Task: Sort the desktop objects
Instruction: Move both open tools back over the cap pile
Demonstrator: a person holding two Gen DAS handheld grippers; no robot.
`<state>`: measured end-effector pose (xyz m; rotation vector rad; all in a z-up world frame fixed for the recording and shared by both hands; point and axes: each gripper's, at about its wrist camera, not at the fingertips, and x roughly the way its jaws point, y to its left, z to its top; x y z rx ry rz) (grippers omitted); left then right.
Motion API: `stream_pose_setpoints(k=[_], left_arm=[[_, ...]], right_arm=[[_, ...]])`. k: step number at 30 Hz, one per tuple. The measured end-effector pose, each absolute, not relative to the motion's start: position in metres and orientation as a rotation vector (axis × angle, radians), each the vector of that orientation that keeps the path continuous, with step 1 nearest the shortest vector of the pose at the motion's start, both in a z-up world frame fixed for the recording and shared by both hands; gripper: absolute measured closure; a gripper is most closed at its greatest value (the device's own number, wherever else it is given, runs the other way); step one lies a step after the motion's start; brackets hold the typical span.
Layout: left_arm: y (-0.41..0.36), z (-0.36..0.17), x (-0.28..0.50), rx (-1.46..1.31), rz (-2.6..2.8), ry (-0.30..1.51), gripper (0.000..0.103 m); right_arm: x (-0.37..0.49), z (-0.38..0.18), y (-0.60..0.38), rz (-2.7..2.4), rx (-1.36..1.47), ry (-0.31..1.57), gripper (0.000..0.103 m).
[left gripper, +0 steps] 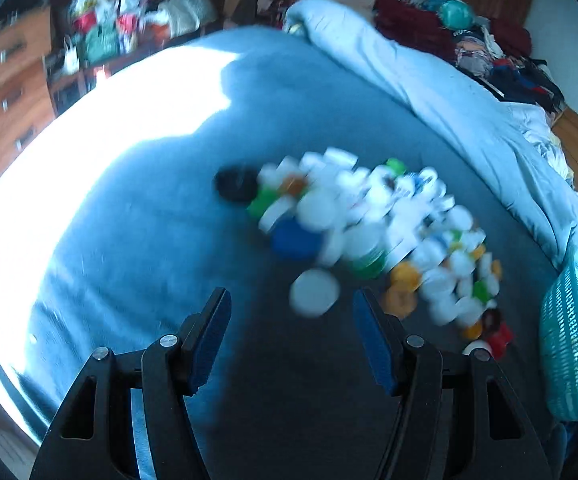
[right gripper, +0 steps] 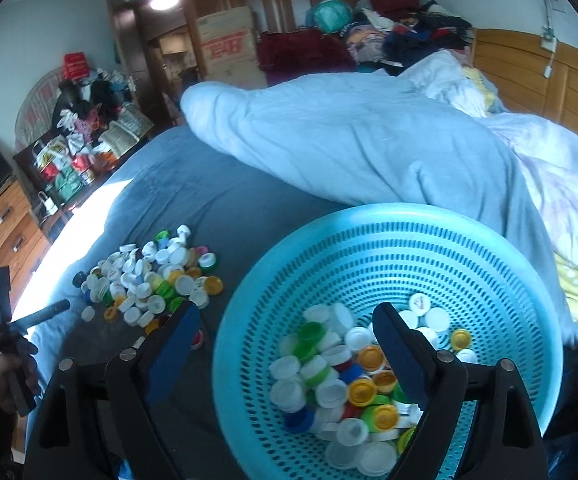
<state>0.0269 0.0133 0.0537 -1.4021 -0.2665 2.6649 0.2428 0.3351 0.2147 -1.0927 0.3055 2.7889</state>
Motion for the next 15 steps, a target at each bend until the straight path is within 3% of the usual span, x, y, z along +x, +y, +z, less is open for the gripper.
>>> stream_pose_setpoints(k=[7, 13, 15], left_arm=[[0.039, 0.026, 0.024, -1.385, 2.611, -0.105, 0.046], [0.037, 0.022, 0.004, -1.359, 2.652, -0.148, 0.046], [0.038, 0.022, -0.001, -1.364, 2.660, -0.129, 0.066]], right_arm=[[0.222, 0.212, 0.296, 2.827, -1.155, 0.214, 0.011], [0.206, 0.202, 0.279, 2.819, -1.224, 0.176, 0.010], [0.199, 0.201, 0.272, 2.835, -1.241, 0.164, 0.012]])
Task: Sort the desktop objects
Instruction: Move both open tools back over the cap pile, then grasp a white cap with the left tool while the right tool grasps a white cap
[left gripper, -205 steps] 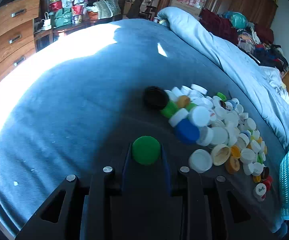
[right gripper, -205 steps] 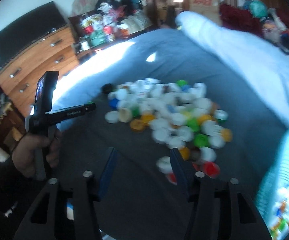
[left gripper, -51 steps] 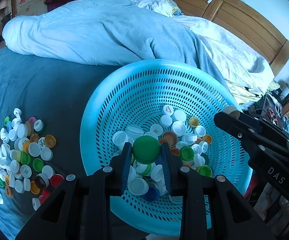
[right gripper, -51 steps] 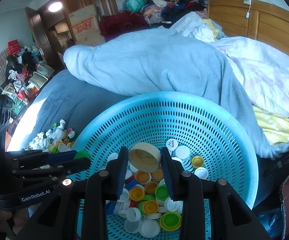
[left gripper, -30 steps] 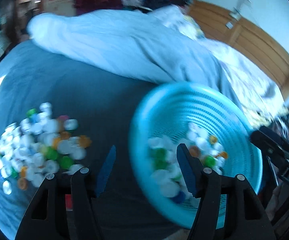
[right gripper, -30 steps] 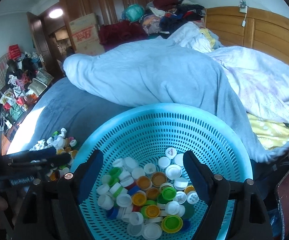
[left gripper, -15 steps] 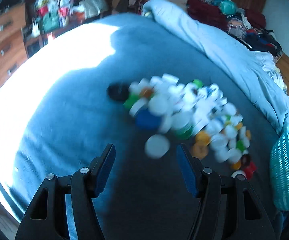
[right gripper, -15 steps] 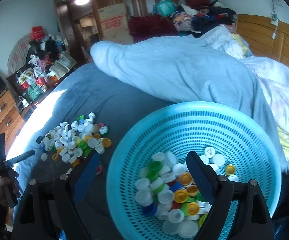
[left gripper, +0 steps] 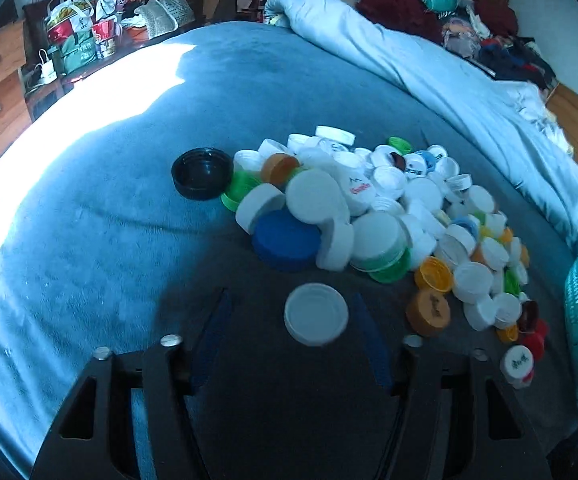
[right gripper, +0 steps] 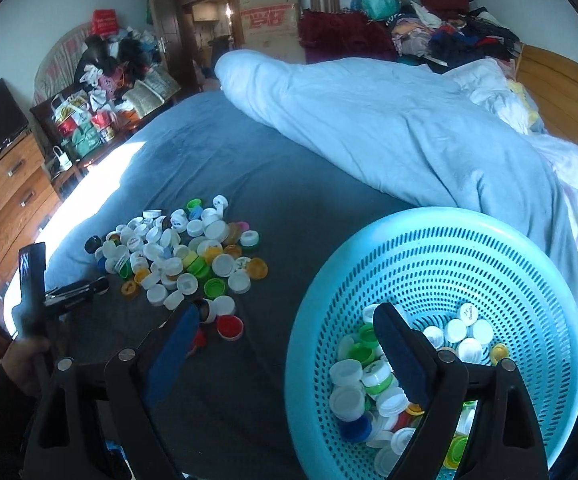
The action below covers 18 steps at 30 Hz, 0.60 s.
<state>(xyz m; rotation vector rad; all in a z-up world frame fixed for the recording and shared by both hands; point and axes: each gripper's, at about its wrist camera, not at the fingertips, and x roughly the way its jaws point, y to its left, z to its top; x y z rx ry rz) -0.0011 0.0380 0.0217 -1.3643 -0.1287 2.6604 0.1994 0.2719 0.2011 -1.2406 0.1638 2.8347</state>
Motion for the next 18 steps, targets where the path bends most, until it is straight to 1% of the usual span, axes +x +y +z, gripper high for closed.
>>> stream_pose_setpoints(k=[1, 2, 5, 7, 8, 10, 11, 13, 14, 15, 16, 18], left_arm=[[0.038, 0.022, -0.001, -1.363, 2.651, -0.123, 0.076], [0.036, 0.022, 0.000, -1.351, 2.651, -0.133, 0.076], [0.034, 0.020, 0.007, -1.307, 2.677, -0.135, 0.076], [0.031, 0.017, 0.009, -1.286, 2.678, -0.160, 0.076], [0.029, 0.016, 0.009, -1.280, 2.672, -0.180, 0.076], [0.026, 0.016, 0.007, -1.277, 2.662, -0.211, 0.076], [0.025, 0.015, 0.007, -1.273, 2.658, -0.219, 0.076], [0.023, 0.014, 0.007, -1.260, 2.652, -0.240, 0.075], [0.022, 0.013, 0.007, -1.256, 2.649, -0.248, 0.075], [0.021, 0.013, 0.007, -1.252, 2.643, -0.261, 0.075], [0.020, 0.013, 0.007, -1.248, 2.638, -0.274, 0.075], [0.017, 0.012, 0.007, -1.238, 2.628, -0.301, 0.075]], right_arm=[[0.196, 0.202, 0.268, 2.850, -1.242, 0.164, 0.014], [0.191, 0.203, 0.264, 2.867, -1.243, 0.164, 0.018], [0.169, 0.202, 0.251, 2.909, -1.270, 0.161, 0.020], [0.145, 0.198, 0.245, 2.923, -1.302, 0.191, 0.021], [0.128, 0.194, 0.242, 2.924, -1.326, 0.216, 0.023], [0.103, 0.184, 0.235, 2.907, -1.378, 0.202, 0.028], [0.087, 0.177, 0.231, 2.894, -1.404, 0.191, 0.031], [0.056, 0.158, 0.224, 2.845, -1.479, 0.154, 0.033], [0.042, 0.145, 0.221, 2.812, -1.527, 0.131, 0.037], [0.029, 0.132, 0.218, 2.781, -1.576, 0.115, 0.045], [0.020, 0.122, 0.217, 2.759, -1.606, 0.095, 0.047], [0.005, 0.104, 0.213, 2.732, -1.640, 0.058, 0.048]])
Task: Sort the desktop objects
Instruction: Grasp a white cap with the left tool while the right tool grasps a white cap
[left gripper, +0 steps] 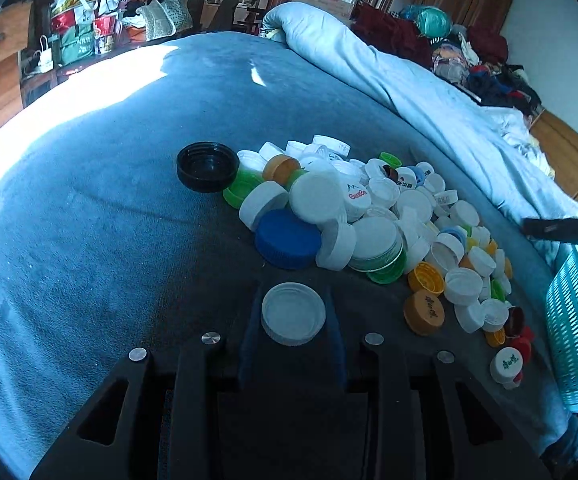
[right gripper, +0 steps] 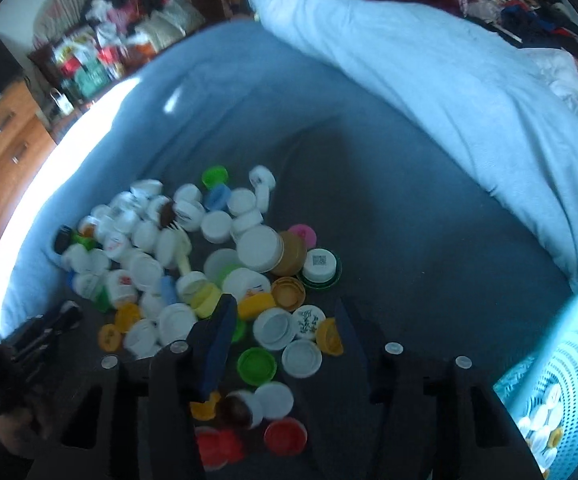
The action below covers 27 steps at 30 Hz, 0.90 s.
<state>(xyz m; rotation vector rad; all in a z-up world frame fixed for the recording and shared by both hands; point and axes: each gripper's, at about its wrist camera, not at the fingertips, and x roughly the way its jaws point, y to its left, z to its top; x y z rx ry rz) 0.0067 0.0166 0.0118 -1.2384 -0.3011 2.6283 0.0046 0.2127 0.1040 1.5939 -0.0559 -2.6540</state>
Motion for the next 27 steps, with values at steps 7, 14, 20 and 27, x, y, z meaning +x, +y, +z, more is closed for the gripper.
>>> stream_pose_setpoints(k=[7, 14, 20, 27], left_arm=[[0.012, 0.010, 0.007, -1.227, 2.610, -0.339, 0.075], [0.012, 0.010, 0.006, -1.226, 2.606, -0.345, 0.075], [0.012, 0.011, 0.006, -1.223, 2.609, -0.342, 0.075], [0.008, 0.040, 0.021, -1.135, 2.645, -0.361, 0.076]], right_arm=[[-0.021, 0.092, 0.183, -2.643, 1.493, 0.056, 0.048], [-0.052, 0.059, 0.169, -2.608, 1.598, 0.211, 0.051], [-0.033, 0.079, 0.179, -2.676, 1.496, 0.124, 0.059], [0.038, 0.148, 0.174, -2.705, 1.269, -0.002, 0.059]])
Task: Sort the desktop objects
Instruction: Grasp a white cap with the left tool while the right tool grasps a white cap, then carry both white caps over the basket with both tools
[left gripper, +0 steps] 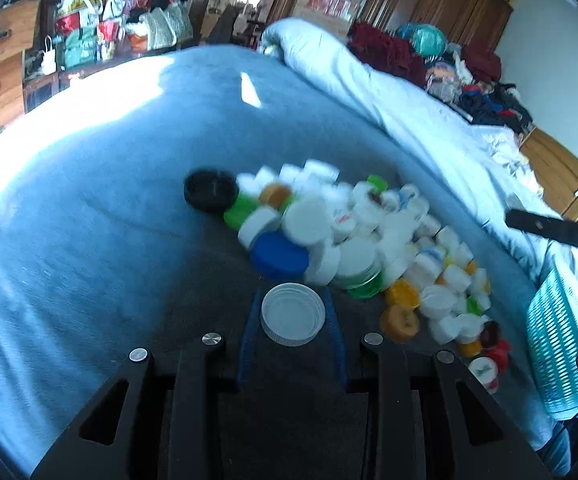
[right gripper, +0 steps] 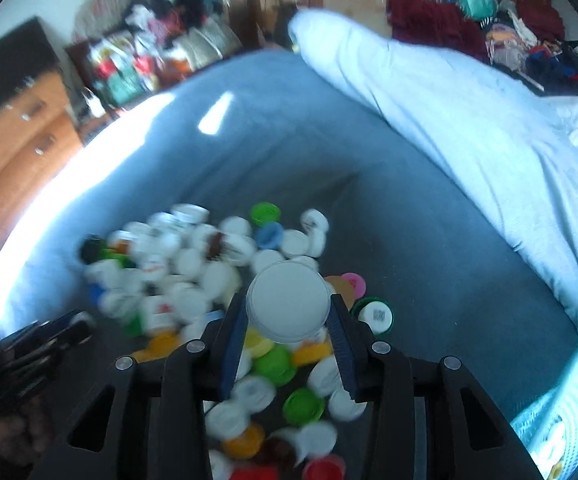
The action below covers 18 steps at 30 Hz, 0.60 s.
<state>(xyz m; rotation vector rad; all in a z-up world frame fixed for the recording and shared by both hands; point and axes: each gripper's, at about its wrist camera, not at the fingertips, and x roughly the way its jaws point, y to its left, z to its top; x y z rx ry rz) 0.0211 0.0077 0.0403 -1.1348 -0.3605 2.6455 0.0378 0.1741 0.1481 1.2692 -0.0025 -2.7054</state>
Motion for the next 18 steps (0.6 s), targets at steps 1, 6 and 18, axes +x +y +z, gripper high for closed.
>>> stream_pose_setpoints(k=[1, 6, 18], left_arm=[[0.008, 0.050, 0.026, -1.107, 2.657, -0.356, 0.076], [0.014, 0.094, 0.039, -1.027, 2.697, -0.322, 0.076], [0.079, 0.144, 0.052, -1.073, 2.688, -0.112, 0.076]], right_arm=[[0.049, 0.157, 0.176, -2.708, 1.243, -0.027, 0.059], [0.087, 0.182, 0.178, -2.705, 1.171, -0.073, 0.059], [0.149, 0.216, 0.200, -2.750, 1.094, -0.129, 0.059]])
